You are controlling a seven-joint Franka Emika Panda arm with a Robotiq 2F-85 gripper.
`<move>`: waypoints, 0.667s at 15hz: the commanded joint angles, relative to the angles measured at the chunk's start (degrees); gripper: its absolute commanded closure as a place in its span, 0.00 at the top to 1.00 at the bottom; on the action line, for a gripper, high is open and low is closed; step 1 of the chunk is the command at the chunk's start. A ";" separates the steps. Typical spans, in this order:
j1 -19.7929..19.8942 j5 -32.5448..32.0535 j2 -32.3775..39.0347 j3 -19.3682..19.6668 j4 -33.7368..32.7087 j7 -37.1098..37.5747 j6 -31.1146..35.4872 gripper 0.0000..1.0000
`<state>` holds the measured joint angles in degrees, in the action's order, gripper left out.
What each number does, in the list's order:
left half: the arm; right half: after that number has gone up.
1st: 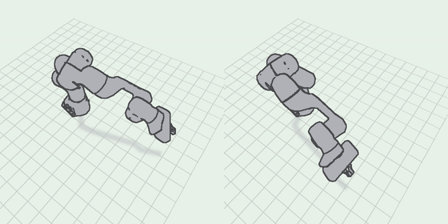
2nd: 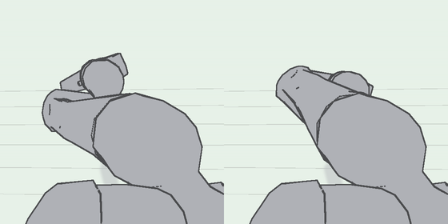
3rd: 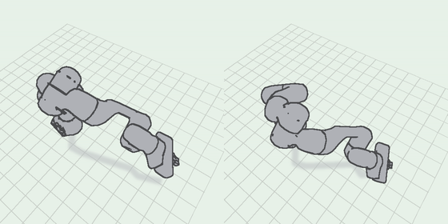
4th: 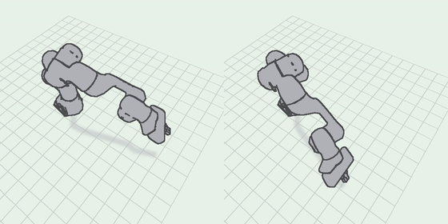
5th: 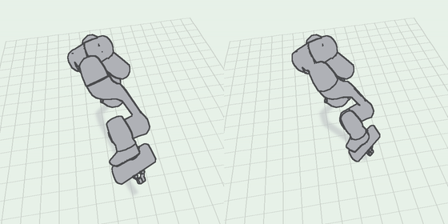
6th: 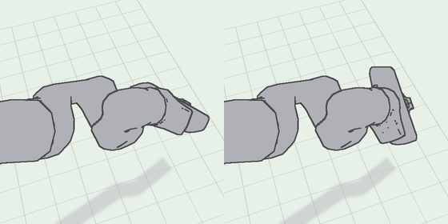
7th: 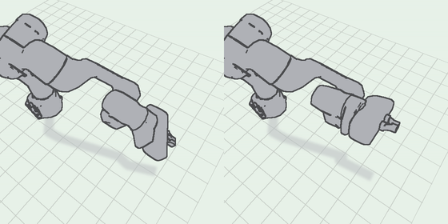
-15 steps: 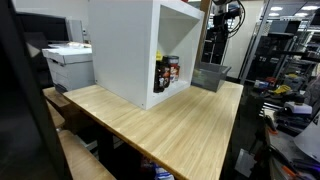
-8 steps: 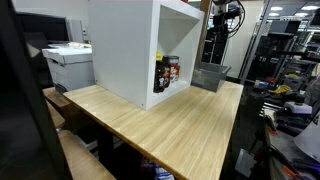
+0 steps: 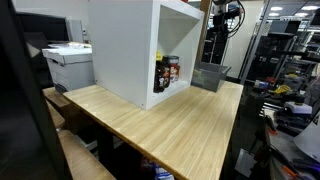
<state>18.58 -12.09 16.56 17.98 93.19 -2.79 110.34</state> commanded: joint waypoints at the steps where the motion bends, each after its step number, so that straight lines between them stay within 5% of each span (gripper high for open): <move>1: 0.55 -0.03 2.31 -0.60 -3.49 -1.79 -1.29 1.00; 10: 0.73 -1.14 9.71 -1.80 -13.43 -5.84 -5.19 1.00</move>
<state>18.60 -12.15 23.29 17.03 84.16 -5.43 107.79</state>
